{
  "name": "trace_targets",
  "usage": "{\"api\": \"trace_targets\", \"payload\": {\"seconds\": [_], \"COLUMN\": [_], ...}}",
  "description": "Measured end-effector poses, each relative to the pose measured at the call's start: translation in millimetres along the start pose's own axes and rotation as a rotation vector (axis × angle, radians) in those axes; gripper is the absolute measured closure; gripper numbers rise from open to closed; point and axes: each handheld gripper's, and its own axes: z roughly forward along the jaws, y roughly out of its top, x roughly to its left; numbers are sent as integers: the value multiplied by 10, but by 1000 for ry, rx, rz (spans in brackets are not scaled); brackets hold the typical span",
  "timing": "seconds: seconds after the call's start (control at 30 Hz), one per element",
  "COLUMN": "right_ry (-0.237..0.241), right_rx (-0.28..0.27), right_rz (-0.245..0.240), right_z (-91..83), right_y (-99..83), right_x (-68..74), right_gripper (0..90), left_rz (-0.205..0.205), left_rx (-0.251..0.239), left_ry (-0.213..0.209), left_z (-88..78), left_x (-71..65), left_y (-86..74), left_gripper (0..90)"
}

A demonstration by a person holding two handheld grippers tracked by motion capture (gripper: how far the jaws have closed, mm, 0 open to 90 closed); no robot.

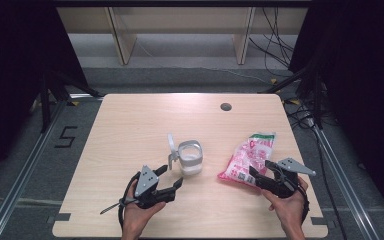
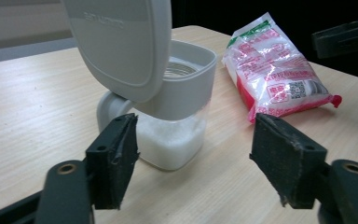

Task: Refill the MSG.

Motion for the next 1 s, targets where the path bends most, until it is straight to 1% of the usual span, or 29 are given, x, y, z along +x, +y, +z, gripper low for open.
{"api": "trace_targets", "payload": {"seconds": [0.03,0.07,0.1,0.13,0.17,0.2,0.23,0.27,0.3,0.33,0.37,0.4,0.43,0.47,0.5,0.53,0.57,0.6,0.63,0.67,0.7,0.77,0.8,0.83,0.87,0.9,0.93,0.97,1.0], "right_ry": [9,27,32,48,56,69,76,77,104,93,112,112,110,116,116,128,123,122,119,111,114,111,123,133,125,119,116,125,118], "right_rx": [-5,13,-4,9,13,7,-9,16,14,-8,21,-9,10,16,13,20,16,7,20,8,20,20,25,36,35,45,28,33,45], "right_rz": [-11,27,-4,35,-7,-5,-15,20,39,-22,-8,-25,7,-36,-48,-10,-6,-37,-30,-31,-25,-69,-25,-53,-61,-39,-56,-76,-87], "right_z": [8,-19,-5,-13,-14,-12,-4,-26,-33,0,-32,-7,-18,-28,-36,-42,-48,-32,-55,-41,-61,-62,-61,-61,-65,-77,-55,-64,-68], "right_y": [-16,-15,-24,-28,-27,-31,-35,-35,-38,-42,-39,-55,-60,-60,-64,-78,-83,-85,-91,-100,-109,-113,-129,-127,-132,-137,-145,-139,-138], "right_x": [3,44,48,86,74,98,120,174,205,171,191,188,227,213,209,234,232,207,217,221,232,207,242,216,219,247,251,246,255], "right_gripper": [323,309,305,303,296,286,283,278,262,257,257,256,245,231,231,233,235,240,248,252,257,263,268,272,275,275,275,277,280], "left_rz": [-9,2,-1,13,2,11,20,26,36,37,43,42,44,62,74,70,67,82,89,85,91,88,90,79,85,96,93,101,97], "left_rx": [0,-10,-12,-15,-21,-19,-12,-14,-17,-21,-20,-19,-29,-17,-18,-21,-25,-28,-31,-36,-36,-46,-48,-62,-61,-57,-61,-59,-73], "left_ry": [6,9,18,14,18,26,29,32,31,33,30,29,23,28,24,24,25,28,37,47,51,59,57,50,55,58,60,54,33], "left_z": [-5,-8,-15,-19,-22,-28,-36,-43,-44,-41,-38,-34,-18,-16,-10,-4,0,1,0,1,-2,-3,-5,0,-5,-1,2,1,10], "left_x": [17,49,59,85,95,115,131,144,155,160,162,159,158,154,154,149,146,154,166,172,183,197,207,215,217,225,226,236,240], "left_y": [2,7,8,11,10,15,21,20,21,21,22,23,25,36,40,44,45,51,57,62,68,82,95,110,124,143,154,166,170], "left_gripper": [331,361,381,395,408,417,419,435,472,485,508,532,555,591,625,642,668,692,710,741,760,781,797,804,824,834,842,846,846]}}
